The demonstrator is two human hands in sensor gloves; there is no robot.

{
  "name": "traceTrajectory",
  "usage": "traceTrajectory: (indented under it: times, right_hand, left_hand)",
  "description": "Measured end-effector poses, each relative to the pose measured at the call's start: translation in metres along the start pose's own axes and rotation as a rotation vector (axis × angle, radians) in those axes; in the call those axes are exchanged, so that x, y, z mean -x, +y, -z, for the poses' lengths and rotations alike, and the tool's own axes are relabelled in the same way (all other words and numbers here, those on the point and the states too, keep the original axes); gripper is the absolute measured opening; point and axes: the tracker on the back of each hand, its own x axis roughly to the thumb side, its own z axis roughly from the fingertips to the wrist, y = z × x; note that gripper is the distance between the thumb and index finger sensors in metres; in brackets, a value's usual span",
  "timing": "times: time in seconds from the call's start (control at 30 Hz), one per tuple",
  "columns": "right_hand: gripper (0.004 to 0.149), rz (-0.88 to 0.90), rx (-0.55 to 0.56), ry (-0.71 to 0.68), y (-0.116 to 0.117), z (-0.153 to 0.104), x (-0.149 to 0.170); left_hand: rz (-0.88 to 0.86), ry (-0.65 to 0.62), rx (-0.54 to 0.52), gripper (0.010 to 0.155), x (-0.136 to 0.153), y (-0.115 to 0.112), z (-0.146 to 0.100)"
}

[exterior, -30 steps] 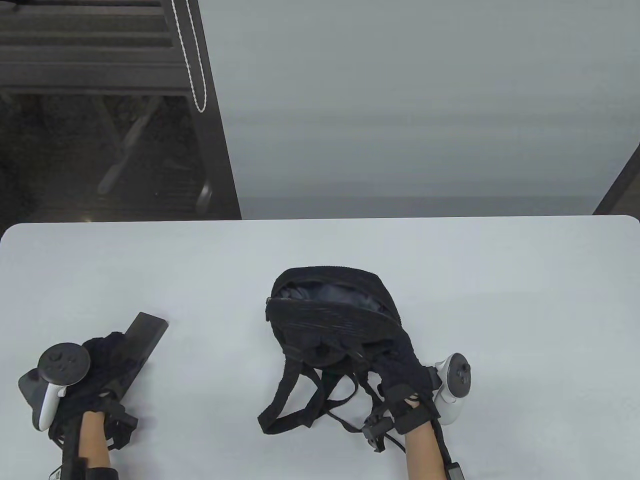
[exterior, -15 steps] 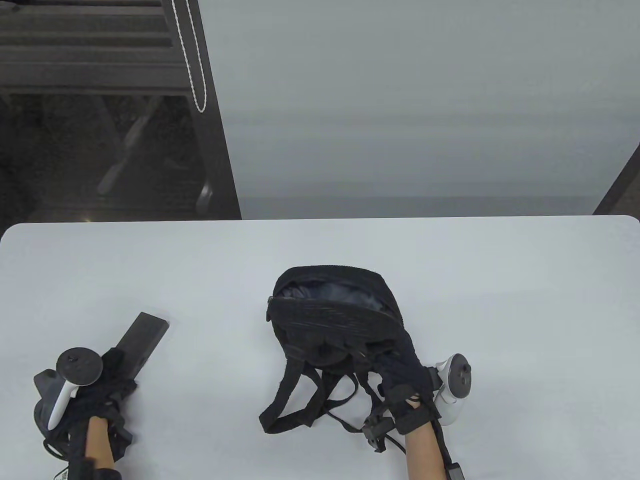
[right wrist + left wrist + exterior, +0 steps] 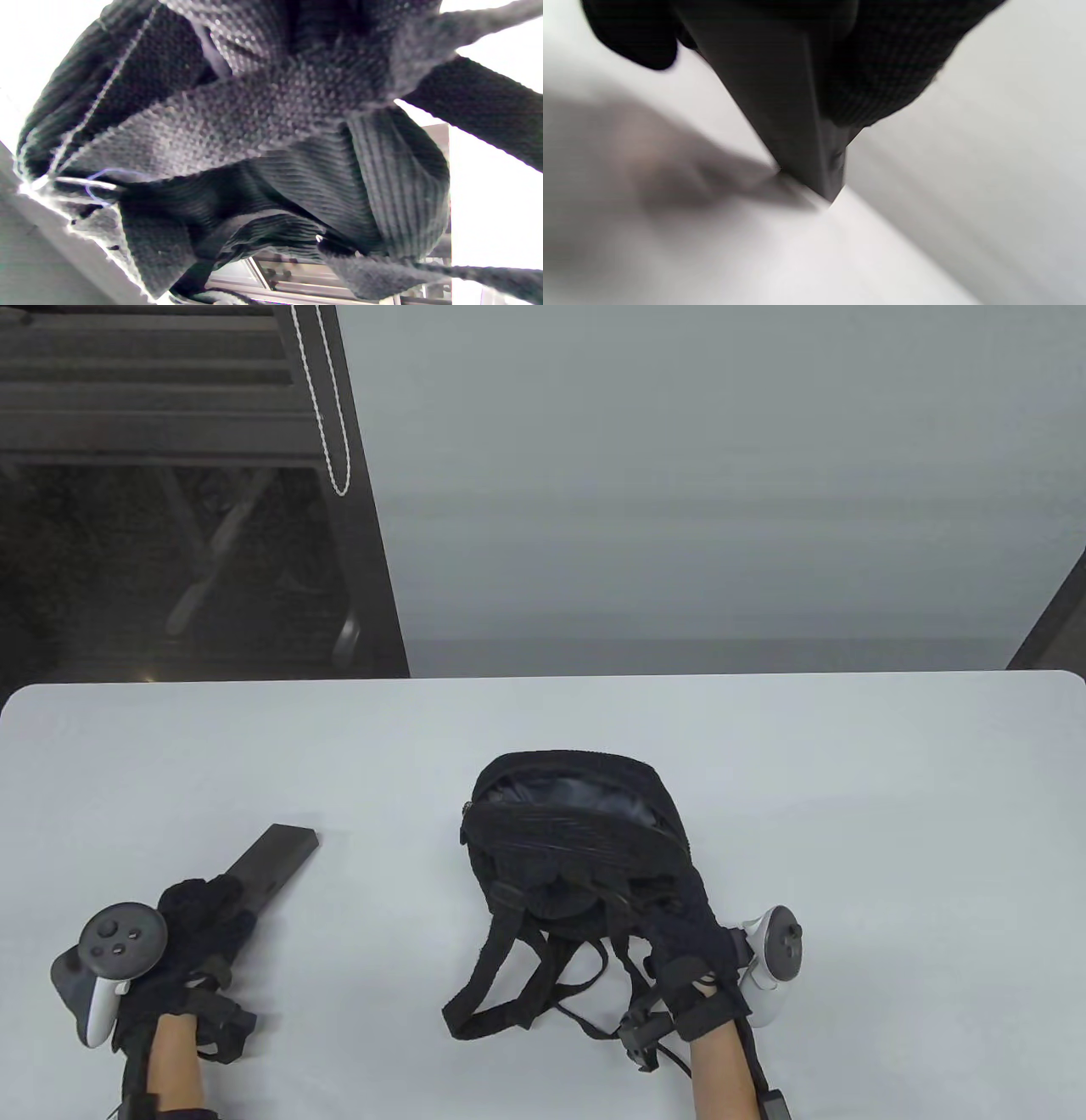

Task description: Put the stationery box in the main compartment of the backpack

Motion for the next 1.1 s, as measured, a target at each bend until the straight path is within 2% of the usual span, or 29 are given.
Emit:
traceTrajectory:
  times: [0.1, 0.2, 0.47, 0.63, 0.83, 0.9, 1.0, 1.1]
  right_hand:
    - [0.050, 0.002, 0.007, 0.002, -0.002, -0.001, 0.000]
    - [0.050, 0.000, 0.014, 0.004, -0.003, -0.001, 0.000]
    - [0.049, -0.005, 0.016, 0.006, -0.003, -0.002, -0.002]
    - [0.050, -0.010, 0.013, 0.010, -0.003, -0.001, -0.001]
    - [0.049, -0.016, 0.025, 0.007, -0.006, -0.001, -0.001]
    - [0.049, -0.025, 0.027, 0.008, -0.007, -0.001, 0.000]
    - [0.049, -0.046, 0.033, 0.017, -0.007, -0.001, 0.001]
    - [0.049, -0.069, 0.033, 0.021, -0.008, -0.001, 0.002]
  left_hand:
    - [-0.110, -0.063, 0.005, 0.052, -0.012, -0.002, 0.001]
    - [-0.196, -0.151, -0.046, 0.053, -0.028, -0.004, 0.000]
    - [-0.614, -0.339, -0.098, 0.052, -0.082, -0.001, 0.006]
    - [-0.804, -0.445, -0.080, 0.051, -0.113, -0.008, 0.007]
    - [-1.101, -0.494, -0.015, 0.049, -0.135, -0.017, 0.009]
    - [-1.124, -0.509, -0.031, 0.049, -0.139, -0.018, 0.008]
    - [-1.180, -0.551, 0.040, 0.048, -0.150, -0.019, 0.006]
    - [-1.167, -0.578, 0.044, 0.048, -0.163, -0.018, 0.002]
